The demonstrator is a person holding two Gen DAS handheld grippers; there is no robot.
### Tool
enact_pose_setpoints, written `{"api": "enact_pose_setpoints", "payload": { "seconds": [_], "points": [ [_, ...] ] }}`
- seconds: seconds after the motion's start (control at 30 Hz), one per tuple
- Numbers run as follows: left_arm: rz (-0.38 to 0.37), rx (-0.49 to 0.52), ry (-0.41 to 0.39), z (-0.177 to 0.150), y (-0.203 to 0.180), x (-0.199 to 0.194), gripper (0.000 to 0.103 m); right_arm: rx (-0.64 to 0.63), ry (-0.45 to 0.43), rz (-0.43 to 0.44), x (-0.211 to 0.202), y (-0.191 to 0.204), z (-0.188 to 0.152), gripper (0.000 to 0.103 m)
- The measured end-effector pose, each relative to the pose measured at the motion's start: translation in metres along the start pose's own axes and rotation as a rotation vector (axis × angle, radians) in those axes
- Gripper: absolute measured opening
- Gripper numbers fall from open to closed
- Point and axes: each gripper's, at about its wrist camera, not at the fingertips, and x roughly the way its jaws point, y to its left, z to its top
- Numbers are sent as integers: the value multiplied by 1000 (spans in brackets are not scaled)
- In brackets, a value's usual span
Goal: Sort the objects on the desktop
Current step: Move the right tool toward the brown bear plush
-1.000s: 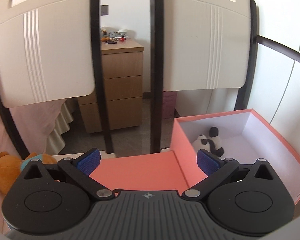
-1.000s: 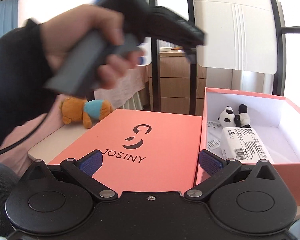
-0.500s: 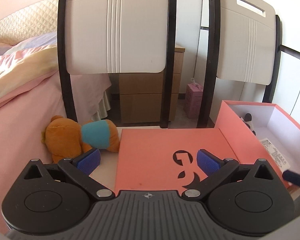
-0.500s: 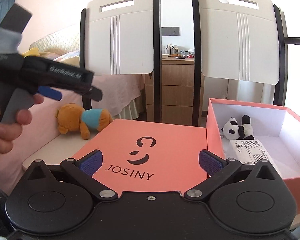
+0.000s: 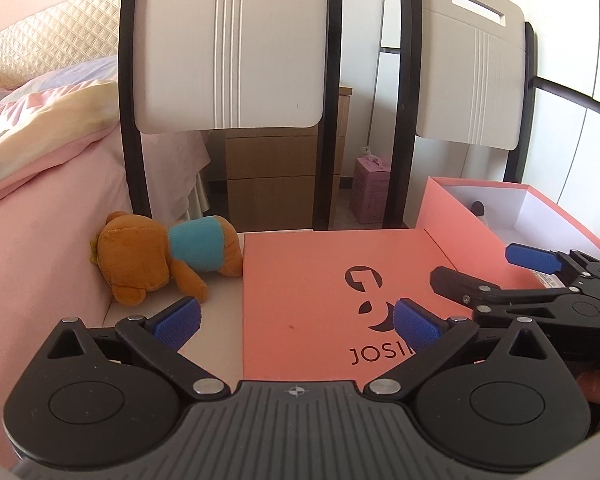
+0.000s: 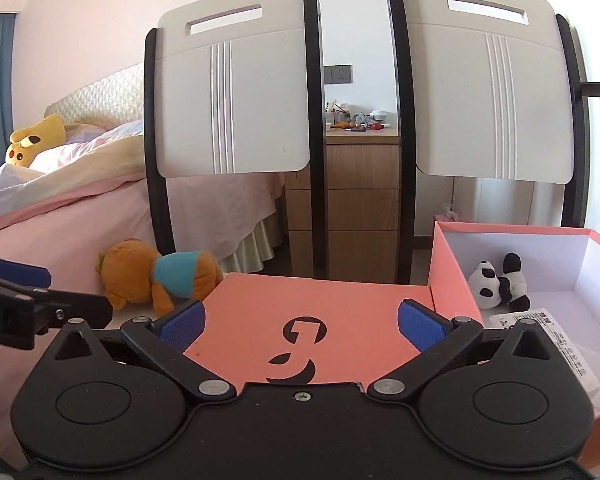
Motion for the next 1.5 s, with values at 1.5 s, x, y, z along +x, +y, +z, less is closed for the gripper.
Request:
{"api": "enact_pose_setpoints", "payload": {
  "seconds": [1.5],
  "points": [
    [-10,-178,52,-4,32,9,103,20,72,26,55,-5,0,102]
  ]
}}
